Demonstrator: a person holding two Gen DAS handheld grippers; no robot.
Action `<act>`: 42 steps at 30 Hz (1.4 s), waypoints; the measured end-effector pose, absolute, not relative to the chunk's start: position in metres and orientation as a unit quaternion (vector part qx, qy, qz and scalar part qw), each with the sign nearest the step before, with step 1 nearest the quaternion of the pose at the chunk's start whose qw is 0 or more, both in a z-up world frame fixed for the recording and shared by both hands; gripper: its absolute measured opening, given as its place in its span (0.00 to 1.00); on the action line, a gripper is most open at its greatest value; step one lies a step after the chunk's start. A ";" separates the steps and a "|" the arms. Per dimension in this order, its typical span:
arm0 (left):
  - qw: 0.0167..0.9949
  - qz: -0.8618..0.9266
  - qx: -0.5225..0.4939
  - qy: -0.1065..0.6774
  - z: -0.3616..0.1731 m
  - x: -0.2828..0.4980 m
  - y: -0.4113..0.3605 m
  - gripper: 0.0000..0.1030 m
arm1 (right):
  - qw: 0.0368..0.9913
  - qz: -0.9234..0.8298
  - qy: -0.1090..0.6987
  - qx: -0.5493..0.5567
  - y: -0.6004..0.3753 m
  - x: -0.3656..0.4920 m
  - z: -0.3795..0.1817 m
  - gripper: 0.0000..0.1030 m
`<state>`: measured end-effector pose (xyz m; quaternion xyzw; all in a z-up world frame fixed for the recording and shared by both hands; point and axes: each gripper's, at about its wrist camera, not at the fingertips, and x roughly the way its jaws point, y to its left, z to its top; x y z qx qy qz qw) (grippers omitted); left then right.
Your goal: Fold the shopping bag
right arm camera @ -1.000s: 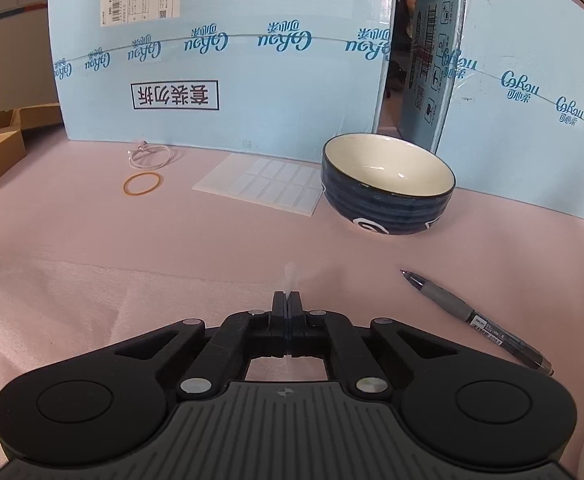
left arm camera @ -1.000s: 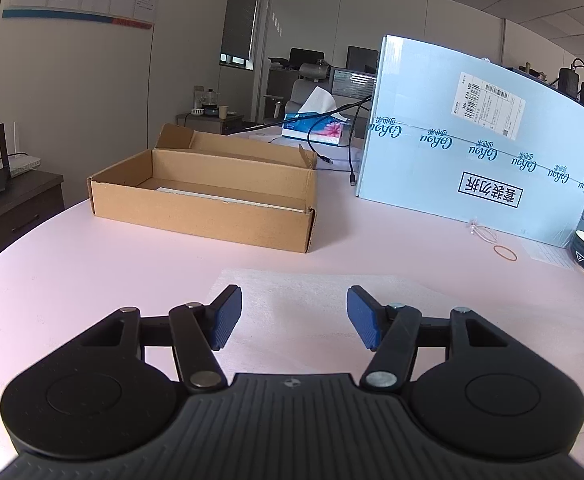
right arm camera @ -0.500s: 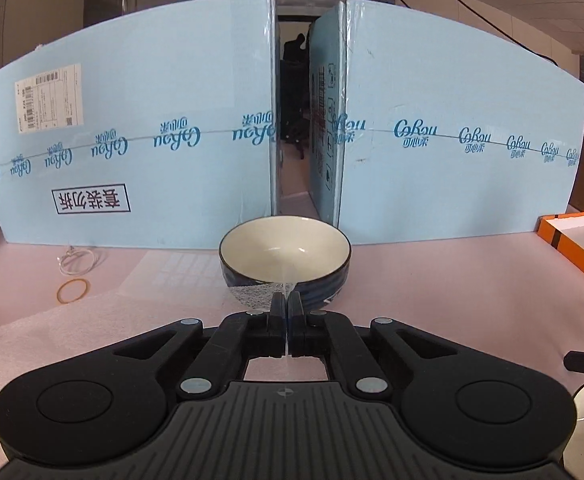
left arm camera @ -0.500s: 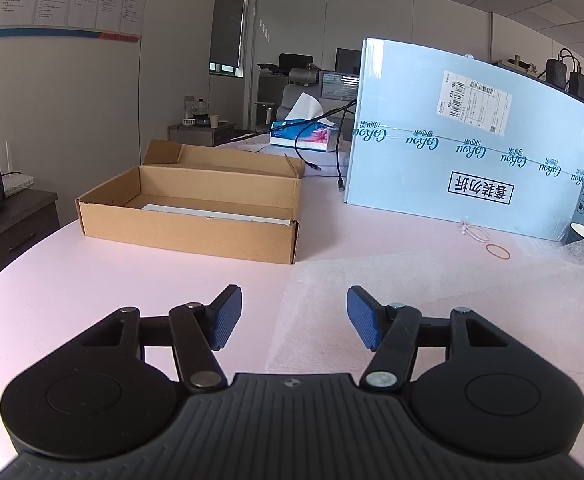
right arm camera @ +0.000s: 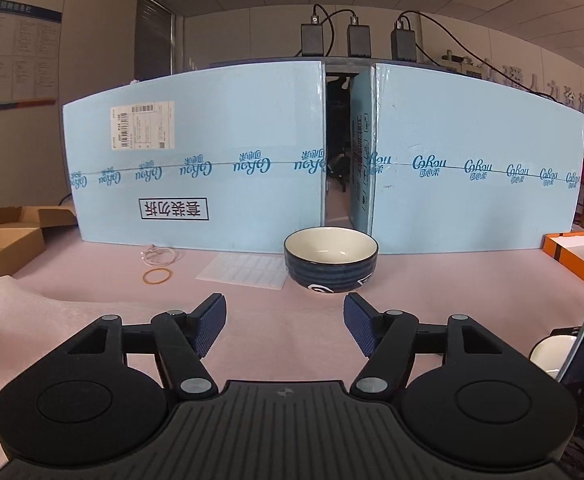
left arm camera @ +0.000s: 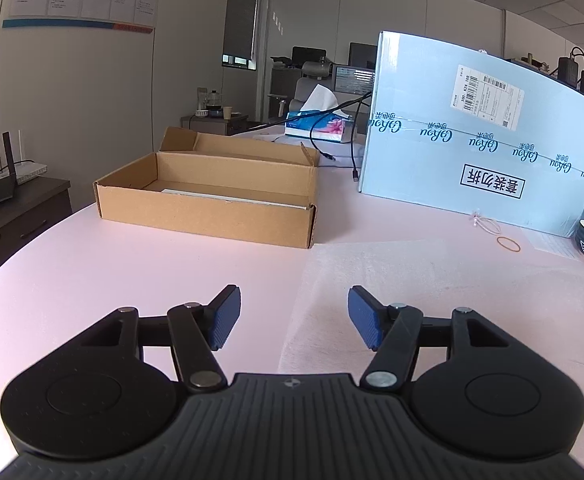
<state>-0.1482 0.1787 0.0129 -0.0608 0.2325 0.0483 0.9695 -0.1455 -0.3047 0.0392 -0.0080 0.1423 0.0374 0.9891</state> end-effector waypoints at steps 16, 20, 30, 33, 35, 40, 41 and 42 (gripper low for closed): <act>0.970 -0.032 -0.072 0.231 -0.012 -0.179 0.147 0.63 | 0.980 0.031 0.172 0.096 -0.325 -0.247 -0.010 0.70; 0.971 -0.035 -0.066 0.226 -0.012 -0.176 0.137 0.63 | 0.975 0.024 0.205 0.088 -0.320 -0.229 -0.017 0.70; 0.966 -0.054 -0.064 0.243 -0.019 -0.162 0.121 0.55 | 0.973 0.044 0.216 0.060 -0.304 -0.219 -0.025 0.64; 0.965 -0.061 -0.077 0.244 -0.023 -0.161 0.121 0.37 | 0.974 0.035 0.213 0.070 -0.304 -0.215 -0.025 0.40; 0.964 -0.065 -0.086 0.245 -0.025 -0.160 0.121 0.14 | 0.973 0.034 0.214 0.084 -0.307 -0.213 -0.025 0.21; 0.962 -0.070 -0.094 0.247 -0.027 -0.161 0.122 0.00 | 0.973 0.014 0.201 0.112 -0.316 -0.213 -0.021 0.04; 0.963 -0.071 -0.097 0.241 -0.023 -0.163 0.124 0.00 | 0.974 0.013 0.197 0.112 -0.316 -0.215 -0.019 0.04; 0.964 -0.071 -0.102 0.234 -0.019 -0.165 0.126 0.00 | 0.976 0.013 0.189 0.109 -0.316 -0.218 -0.014 0.04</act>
